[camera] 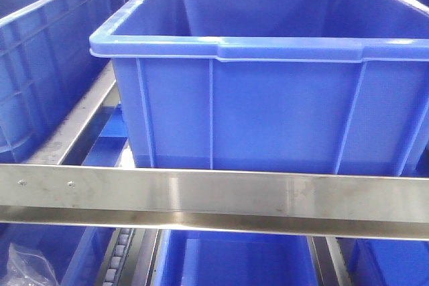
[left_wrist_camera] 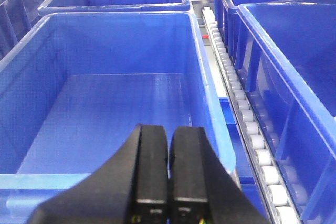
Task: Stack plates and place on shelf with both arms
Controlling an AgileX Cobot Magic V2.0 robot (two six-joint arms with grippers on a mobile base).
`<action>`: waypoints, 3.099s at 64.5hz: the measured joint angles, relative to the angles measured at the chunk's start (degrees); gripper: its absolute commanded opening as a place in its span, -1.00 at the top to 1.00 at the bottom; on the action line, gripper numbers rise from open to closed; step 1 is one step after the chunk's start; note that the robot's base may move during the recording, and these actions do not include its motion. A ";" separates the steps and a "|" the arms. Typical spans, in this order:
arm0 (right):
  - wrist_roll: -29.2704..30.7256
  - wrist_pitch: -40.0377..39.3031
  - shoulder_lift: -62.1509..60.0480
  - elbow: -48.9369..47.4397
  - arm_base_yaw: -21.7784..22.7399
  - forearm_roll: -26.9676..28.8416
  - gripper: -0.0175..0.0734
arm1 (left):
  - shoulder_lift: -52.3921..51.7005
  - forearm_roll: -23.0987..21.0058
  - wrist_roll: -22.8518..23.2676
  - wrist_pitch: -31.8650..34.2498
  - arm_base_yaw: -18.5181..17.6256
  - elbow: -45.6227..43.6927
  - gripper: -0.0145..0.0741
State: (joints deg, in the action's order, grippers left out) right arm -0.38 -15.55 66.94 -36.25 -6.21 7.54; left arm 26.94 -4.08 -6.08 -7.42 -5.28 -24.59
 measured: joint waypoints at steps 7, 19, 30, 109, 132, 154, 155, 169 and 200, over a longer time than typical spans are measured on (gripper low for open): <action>0.00 1.05 -7.02 5.49 2.39 -0.97 0.49 | 0.00 0.00 0.00 0.00 0.00 0.00 0.49; 0.00 7.92 -21.45 12.68 4.88 -1.96 0.49 | 0.00 0.00 0.00 0.00 0.00 0.00 0.49; 0.00 20.44 -35.49 14.99 4.88 -2.51 0.49 | 0.00 0.00 0.00 0.00 0.00 0.00 0.49; 0.00 27.78 -67.61 33.76 4.88 -5.77 0.49 | 0.00 0.00 0.00 0.10 0.00 0.00 0.49; 4.34 25.04 -67.61 37.91 4.88 -4.13 0.49 | 0.00 0.00 0.00 0.10 0.00 0.00 0.49; 4.01 24.52 -67.61 37.91 4.88 -2.45 0.49 | 0.00 0.00 0.00 0.10 0.00 0.00 0.49; 3.86 24.41 -67.61 37.91 4.88 -2.34 0.49 | 0.00 0.00 0.00 0.10 0.00 0.00 0.49; 3.20 23.96 -67.61 37.91 4.88 -2.35 0.49 | 0.00 0.00 0.00 0.10 0.00 0.00 0.49; 3.08 23.96 -67.61 37.91 4.88 -2.35 0.49 | 0.00 0.00 0.00 0.21 0.00 0.00 0.49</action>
State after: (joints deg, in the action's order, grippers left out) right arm 2.70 8.41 -0.66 1.66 -1.33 5.19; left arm 26.94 -4.08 -6.08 -7.21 -5.28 -24.59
